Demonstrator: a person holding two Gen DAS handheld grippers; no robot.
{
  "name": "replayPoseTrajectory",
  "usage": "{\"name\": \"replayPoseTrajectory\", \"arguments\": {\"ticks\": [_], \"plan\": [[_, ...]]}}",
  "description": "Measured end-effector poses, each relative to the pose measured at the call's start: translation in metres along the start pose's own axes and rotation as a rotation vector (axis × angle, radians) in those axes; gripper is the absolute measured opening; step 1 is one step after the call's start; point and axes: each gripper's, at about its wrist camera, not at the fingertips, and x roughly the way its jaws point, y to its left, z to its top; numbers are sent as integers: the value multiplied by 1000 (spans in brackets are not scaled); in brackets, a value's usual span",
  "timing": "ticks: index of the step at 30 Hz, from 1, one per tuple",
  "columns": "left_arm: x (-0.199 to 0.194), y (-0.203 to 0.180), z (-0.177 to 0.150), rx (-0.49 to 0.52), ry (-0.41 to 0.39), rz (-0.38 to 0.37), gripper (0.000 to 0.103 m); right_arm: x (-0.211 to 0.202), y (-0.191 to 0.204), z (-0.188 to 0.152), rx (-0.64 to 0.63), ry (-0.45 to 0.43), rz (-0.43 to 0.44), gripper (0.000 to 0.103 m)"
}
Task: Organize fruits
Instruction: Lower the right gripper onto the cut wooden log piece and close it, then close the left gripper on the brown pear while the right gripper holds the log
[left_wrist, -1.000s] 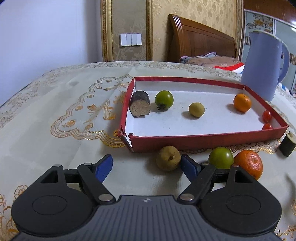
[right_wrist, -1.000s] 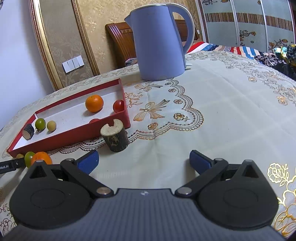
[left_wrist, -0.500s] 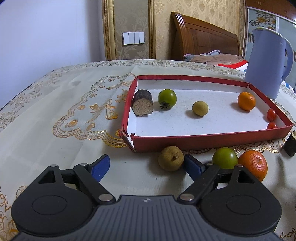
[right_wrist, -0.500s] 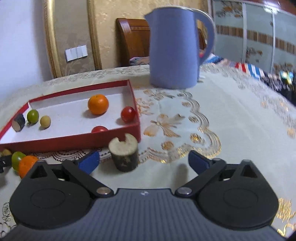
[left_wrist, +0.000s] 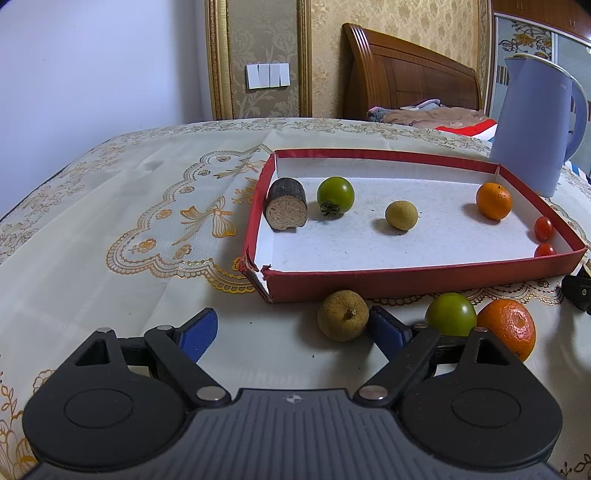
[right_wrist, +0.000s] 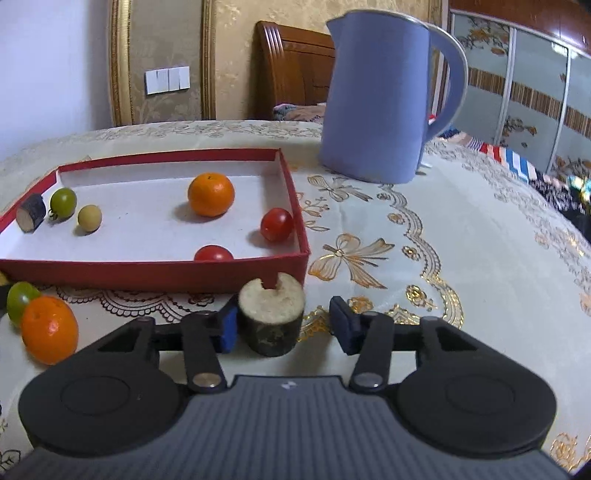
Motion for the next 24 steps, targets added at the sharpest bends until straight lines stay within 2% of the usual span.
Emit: {"name": "replayPoseTrajectory", "arguments": {"ticks": [4, 5, 6, 24], "plan": [[0, 0, 0, 0, 0, 0, 89, 0, -3, 0, 17, 2, 19, 43], [0, 0, 0, 1, 0, 1, 89, 0, -3, 0, 17, 2, 31, 33], [0, 0, 0, 0, 0, 0, 89, 0, 0, 0, 9, 1, 35, 31], [-1, 0, 0, -4, -1, -2, 89, -1, -5, -2, 39, -7, 48, 30]]}}
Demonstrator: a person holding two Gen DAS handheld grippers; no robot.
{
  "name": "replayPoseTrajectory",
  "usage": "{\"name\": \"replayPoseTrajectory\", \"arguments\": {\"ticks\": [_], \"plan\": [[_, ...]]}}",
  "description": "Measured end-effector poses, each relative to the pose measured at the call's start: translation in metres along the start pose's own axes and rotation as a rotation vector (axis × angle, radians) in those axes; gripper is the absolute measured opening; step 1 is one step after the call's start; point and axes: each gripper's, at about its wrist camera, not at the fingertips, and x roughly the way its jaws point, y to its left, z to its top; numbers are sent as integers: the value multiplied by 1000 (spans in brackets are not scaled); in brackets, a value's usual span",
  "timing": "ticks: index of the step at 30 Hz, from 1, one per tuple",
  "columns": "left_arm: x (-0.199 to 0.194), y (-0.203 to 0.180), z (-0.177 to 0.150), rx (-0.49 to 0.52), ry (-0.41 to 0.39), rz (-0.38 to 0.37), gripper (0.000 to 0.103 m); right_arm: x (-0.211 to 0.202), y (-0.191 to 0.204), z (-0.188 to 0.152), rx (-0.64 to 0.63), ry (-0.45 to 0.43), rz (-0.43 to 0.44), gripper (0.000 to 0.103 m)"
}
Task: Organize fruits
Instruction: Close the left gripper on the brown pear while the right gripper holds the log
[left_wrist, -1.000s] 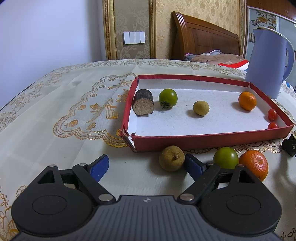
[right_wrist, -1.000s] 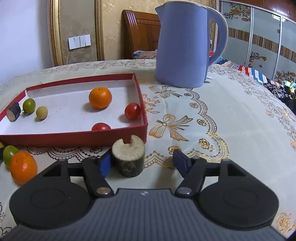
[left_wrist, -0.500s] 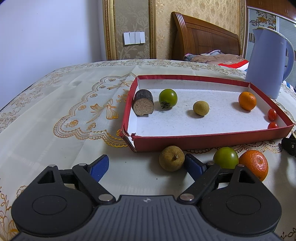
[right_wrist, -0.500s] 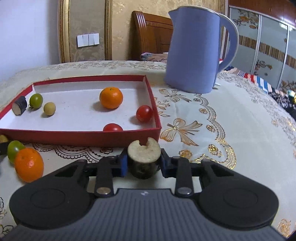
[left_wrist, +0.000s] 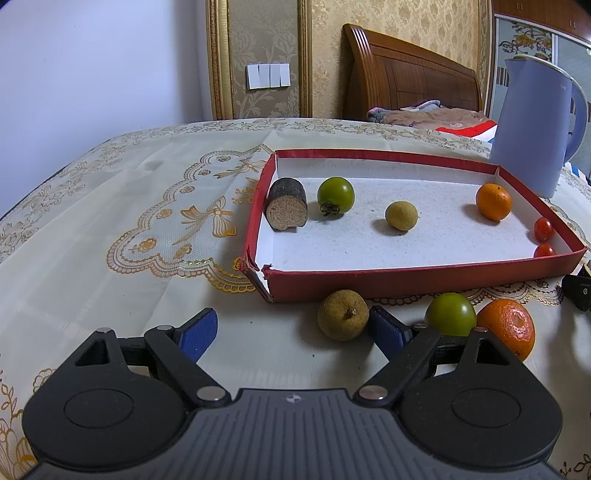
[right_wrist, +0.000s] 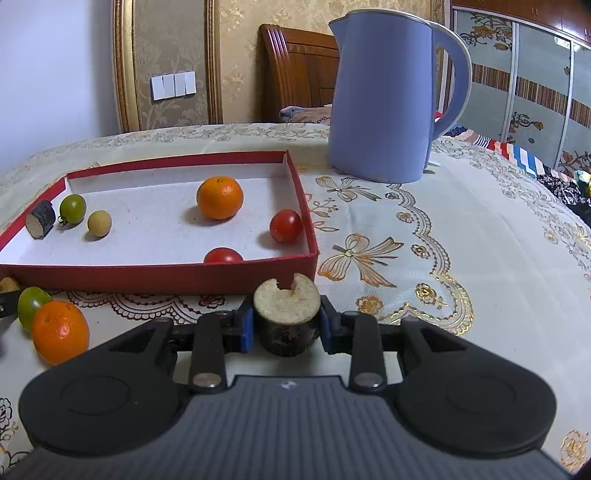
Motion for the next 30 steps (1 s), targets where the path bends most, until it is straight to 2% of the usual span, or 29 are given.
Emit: {"name": "replayPoseTrajectory", "arguments": {"ticks": [11, 15, 18, 24, 27, 30], "plan": [[-6, -2, -3, 22, 1, -21, 88, 0, 0, 0, 2, -1, -2, 30], [-8, -3, -4, 40, -9, -42, 77, 0, 0, 0, 3, -1, -2, 30], [-11, -7, -5, 63, -27, -51, 56, 0, -1, 0, 6, -1, 0, 30], [-12, -10, -5, 80, -32, -72, 46, 0, -1, 0, 7, -1, -2, 30], [-12, -10, -5, 85, -35, -85, 33, 0, -1, 0, 8, -2, -5, 30], [-13, -11, -5, 93, -38, -95, 29, 0, -1, 0, 10, -3, -4, 30]]}}
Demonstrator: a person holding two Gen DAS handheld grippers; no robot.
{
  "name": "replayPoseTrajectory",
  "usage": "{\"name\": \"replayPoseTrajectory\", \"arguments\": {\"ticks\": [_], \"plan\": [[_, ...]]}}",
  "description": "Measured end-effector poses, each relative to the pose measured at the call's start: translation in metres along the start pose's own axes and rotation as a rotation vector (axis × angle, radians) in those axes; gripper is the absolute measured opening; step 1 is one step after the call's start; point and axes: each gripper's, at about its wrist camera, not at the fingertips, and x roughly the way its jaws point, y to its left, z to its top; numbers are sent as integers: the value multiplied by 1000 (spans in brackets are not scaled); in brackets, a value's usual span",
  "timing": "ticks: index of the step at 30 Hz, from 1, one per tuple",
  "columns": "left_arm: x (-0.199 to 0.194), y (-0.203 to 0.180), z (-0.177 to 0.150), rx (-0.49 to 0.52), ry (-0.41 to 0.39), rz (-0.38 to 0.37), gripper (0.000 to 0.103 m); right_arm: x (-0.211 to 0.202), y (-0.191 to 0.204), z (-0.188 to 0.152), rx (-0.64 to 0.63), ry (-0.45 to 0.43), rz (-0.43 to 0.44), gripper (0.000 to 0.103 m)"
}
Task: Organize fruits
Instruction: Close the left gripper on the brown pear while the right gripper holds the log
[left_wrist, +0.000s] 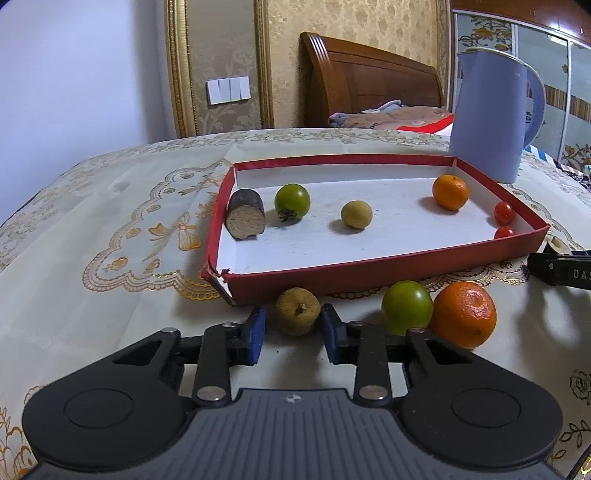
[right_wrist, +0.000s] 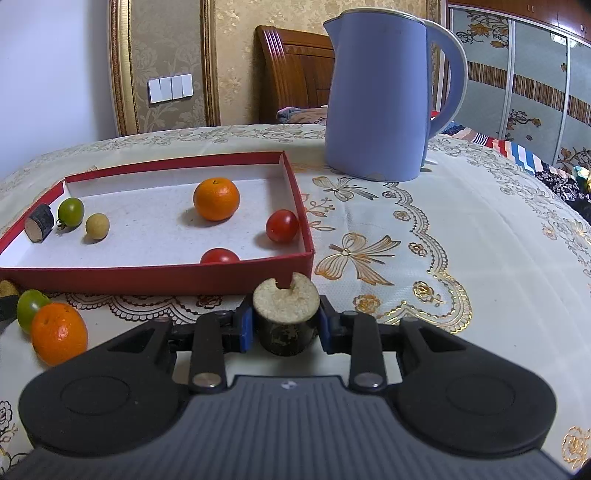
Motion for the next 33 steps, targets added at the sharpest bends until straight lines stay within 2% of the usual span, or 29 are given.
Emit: {"name": "replayPoseTrajectory", "arguments": {"ticks": [22, 33], "plan": [[-5, 5, -2, -26, -24, -16, 27, -8, -10, -2, 62, -44, -4, 31], [-9, 1, -2, -8, -35, 5, 27, -26, -6, -9, 70, -89, 40, 31]]}}
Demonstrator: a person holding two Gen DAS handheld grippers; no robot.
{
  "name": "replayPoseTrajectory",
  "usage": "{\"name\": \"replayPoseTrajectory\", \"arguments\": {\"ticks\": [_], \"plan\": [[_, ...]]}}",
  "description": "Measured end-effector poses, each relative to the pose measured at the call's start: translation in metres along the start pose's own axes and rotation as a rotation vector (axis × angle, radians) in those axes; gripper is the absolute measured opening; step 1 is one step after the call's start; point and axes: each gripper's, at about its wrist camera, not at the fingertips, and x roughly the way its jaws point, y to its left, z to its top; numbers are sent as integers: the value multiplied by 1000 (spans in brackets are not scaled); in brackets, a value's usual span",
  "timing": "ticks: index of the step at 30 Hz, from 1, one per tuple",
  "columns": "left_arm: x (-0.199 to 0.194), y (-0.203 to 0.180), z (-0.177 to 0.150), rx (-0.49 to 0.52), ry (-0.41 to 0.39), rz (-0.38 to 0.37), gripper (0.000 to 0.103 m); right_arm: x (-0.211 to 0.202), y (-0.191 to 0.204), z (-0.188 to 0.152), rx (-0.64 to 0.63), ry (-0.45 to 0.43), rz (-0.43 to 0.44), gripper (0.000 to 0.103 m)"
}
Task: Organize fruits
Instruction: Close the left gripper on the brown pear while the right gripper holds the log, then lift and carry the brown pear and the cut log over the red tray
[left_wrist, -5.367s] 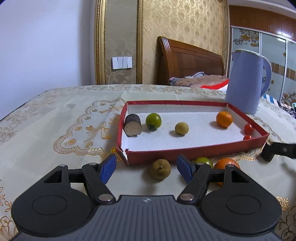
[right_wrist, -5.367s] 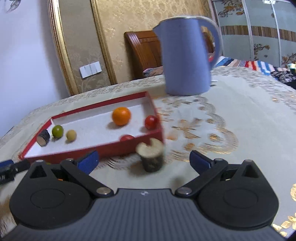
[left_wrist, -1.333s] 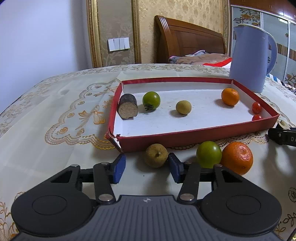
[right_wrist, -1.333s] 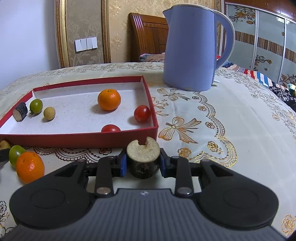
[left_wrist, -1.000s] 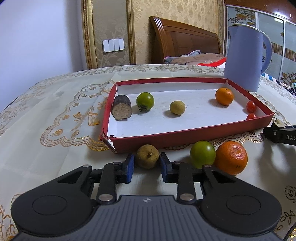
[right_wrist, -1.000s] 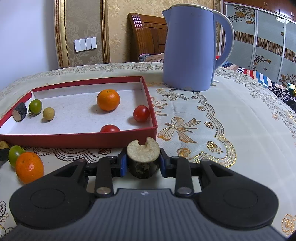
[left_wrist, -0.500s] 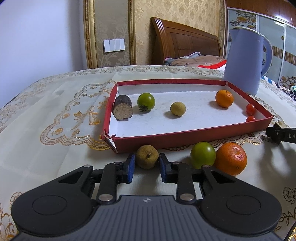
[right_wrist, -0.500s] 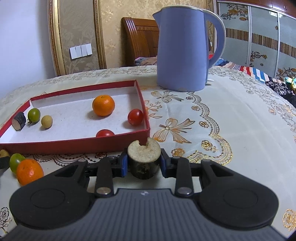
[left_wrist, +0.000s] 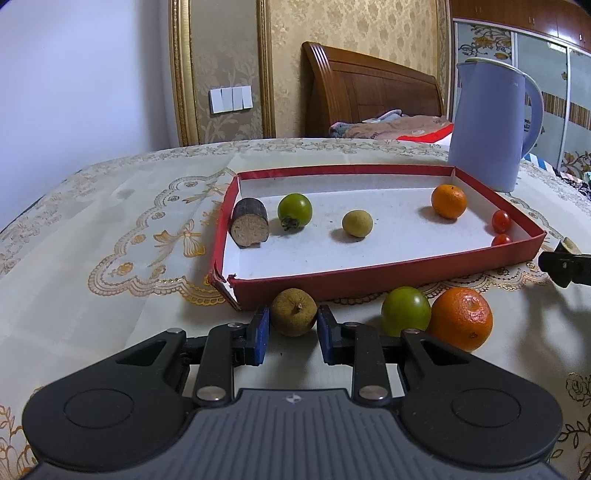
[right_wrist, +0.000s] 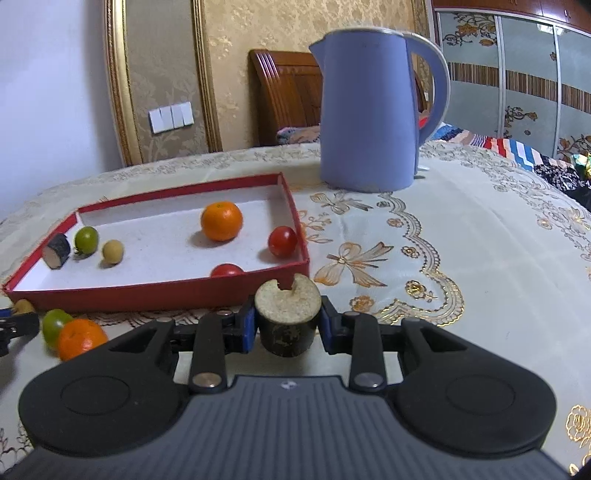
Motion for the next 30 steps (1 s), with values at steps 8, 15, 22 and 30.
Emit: {"name": "replayPoseTrajectory", "arguments": {"ticks": [8, 15, 22, 30], "plan": [[-1, -2, 0, 5, -4, 5, 27, -4, 4, -2, -15, -14, 6, 31], [0, -1, 1, 2, -3, 6, 27, -4, 2, -2, -5, -12, 10, 31], [0, -3, 1, 6, 1, 5, 27, -2, 0, -2, 5, -6, 13, 31], [0, -3, 1, 11, -4, 5, 27, -6, 0, -2, 4, -26, 12, 31]]}}
